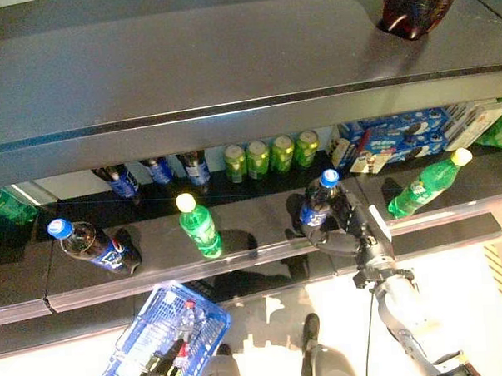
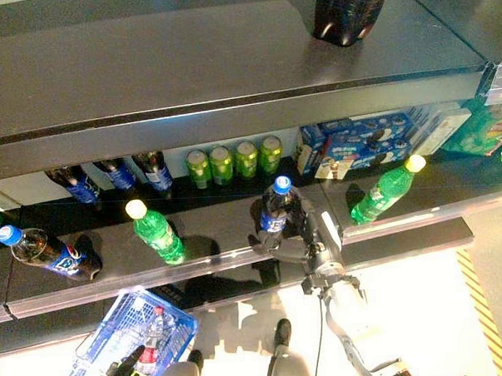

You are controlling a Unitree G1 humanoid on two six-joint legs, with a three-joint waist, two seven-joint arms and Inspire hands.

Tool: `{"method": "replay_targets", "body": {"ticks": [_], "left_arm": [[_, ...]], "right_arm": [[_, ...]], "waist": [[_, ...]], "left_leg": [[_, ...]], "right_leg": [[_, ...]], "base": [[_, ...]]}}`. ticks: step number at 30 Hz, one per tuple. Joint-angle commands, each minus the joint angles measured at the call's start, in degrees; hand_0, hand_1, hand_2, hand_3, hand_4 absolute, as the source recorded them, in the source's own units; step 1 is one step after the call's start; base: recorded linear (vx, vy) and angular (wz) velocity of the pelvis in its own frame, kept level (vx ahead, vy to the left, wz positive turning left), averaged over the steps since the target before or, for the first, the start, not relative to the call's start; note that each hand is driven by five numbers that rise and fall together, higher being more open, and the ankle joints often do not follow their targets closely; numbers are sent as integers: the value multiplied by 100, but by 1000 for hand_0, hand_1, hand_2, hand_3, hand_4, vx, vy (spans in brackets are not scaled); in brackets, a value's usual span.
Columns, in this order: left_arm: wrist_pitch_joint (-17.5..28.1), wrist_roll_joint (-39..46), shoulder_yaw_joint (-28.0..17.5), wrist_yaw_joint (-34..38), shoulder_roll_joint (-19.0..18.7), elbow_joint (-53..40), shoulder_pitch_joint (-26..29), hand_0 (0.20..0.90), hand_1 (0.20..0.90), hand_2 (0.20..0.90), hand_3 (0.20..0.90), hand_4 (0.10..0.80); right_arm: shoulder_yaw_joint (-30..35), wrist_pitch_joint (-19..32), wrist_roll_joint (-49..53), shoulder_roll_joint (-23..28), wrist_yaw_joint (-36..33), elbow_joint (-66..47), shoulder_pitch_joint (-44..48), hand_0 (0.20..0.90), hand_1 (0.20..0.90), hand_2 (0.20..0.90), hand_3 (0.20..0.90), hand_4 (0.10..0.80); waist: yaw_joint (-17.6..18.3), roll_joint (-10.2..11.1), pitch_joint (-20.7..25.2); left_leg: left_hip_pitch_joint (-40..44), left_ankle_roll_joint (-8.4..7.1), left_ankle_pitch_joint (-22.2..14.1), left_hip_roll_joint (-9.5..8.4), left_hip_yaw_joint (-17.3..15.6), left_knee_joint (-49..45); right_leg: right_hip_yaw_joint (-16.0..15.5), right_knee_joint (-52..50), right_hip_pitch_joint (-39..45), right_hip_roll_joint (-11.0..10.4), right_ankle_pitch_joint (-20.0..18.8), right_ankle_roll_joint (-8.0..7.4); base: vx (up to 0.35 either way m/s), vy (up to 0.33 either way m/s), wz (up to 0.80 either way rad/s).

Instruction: Pick up the drink and place into the basket.

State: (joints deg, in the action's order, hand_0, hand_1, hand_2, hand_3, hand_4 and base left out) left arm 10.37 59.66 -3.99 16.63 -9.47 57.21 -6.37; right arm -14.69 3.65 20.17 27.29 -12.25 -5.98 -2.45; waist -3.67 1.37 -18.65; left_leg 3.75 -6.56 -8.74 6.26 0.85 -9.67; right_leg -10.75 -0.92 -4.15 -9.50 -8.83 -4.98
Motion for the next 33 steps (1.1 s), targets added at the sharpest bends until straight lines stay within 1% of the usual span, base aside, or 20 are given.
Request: {"method": "replay_targets", "body": {"ticks": [1, 8, 12, 17, 25, 29, 30, 31, 32, 33], "left_arm": [[253, -155, 89, -192, 31, -177, -351, 300, 300, 300, 200, 100], [278, -170, 109, -272, 32, -259, -333, 300, 300, 300, 200, 100], [296, -170, 114, -346, 24, -268, -310, 300, 300, 300, 200, 100], [295, -153, 102, -461, 22, -271, -297, 300, 300, 300, 200, 100], [346, -18, 254, -580, 0, -456, -194, 300, 300, 300, 200, 100], [373, 50, 277, -610, -22, -498, -141, 300, 300, 300, 200, 100], [394, 97, 296, -621, -31, -533, -91, 300, 300, 300, 200, 100], [395, 103, 301, -610, -31, -563, -82, 300, 300, 300, 200, 100], [405, 119, 312, -610, -29, -583, -79, 300, 300, 300, 200, 100], [426, 142, 318, -621, -20, -596, -80, 300, 300, 300, 200, 100]], "right_arm": [[149, 417, -263, 234, -351, -399, 672, 900, 900, 900, 900, 800], [208, 345, -307, 89, -932, -82, 1140, 900, 900, 900, 900, 800], [197, 330, -453, -9, -1132, 4, 1317, 900, 900, 900, 900, 800], [229, 309, -533, -9, -1269, 196, 1546, 900, 900, 900, 900, 800], [280, 364, -650, -39, -1550, 429, 1992, 900, 900, 900, 900, 800], [292, 329, -691, -66, -1697, 476, 2185, 900, 900, 900, 900, 800], [305, 300, -719, -94, -1865, 532, 2305, 698, 698, 698, 664, 564], [317, 289, -725, -102, -1925, 537, 2336, 531, 531, 531, 469, 369], [340, 273, -740, -110, -1980, 551, 2359, 382, 382, 382, 296, 196], [365, 271, -734, -121, -2035, 579, 2383, 300, 300, 300, 200, 100]], "waist": [[-35, -141, 166], [-146, -230, -63], [-187, -271, -187], [-232, -306, -310], [-318, -329, -608], [-335, -333, -687], [-343, -337, -742], [-345, -339, -755], [-346, -342, -769], [-349, -345, -786]], "left_leg": [[-831, 35, 1017, 128, 291, -246], [-1023, 19, 1081, 37, 385, -413], [-1143, 26, 1104, -10, 432, -571], [-1277, 40, 1114, -60, 465, -695], [-1563, 94, 1032, -158, 531, -896], [-1636, 109, 1013, -170, 536, -967], [-1704, 123, 997, -184, 542, -1035], [-1710, 130, 978, -184, 537, -1044], [-1718, 133, 972, -185, 534, -1059], [-1736, 137, 970, -192, 538, -1083]], "right_leg": [[110, -1204, 405, -37, 1288, 41], [-6, -1416, 280, -141, 1330, 79], [-37, -1582, 187, -206, 1352, 95], [-53, -1708, 91, -253, 1376, 104], [-66, -1878, -174, -323, 1359, 100], [-63, -1946, -255, -333, 1368, 104], [-51, -2017, -326, -340, 1379, 110], [-53, -2038, -343, -341, 1387, 111], [-54, -2058, -353, -340, 1397, 116], [-51, -2080, -364, -338, 1409, 123]], "base": [[-25, 31, 2], [-14, 48, 6], [-1, 48, 18], [10, 47, 4], [-22, 22, 9], [-18, 5, 4], [-48, 8, 7], [-47, 10, 2], [0, 0, 0], [-21, 11, 5]]}}
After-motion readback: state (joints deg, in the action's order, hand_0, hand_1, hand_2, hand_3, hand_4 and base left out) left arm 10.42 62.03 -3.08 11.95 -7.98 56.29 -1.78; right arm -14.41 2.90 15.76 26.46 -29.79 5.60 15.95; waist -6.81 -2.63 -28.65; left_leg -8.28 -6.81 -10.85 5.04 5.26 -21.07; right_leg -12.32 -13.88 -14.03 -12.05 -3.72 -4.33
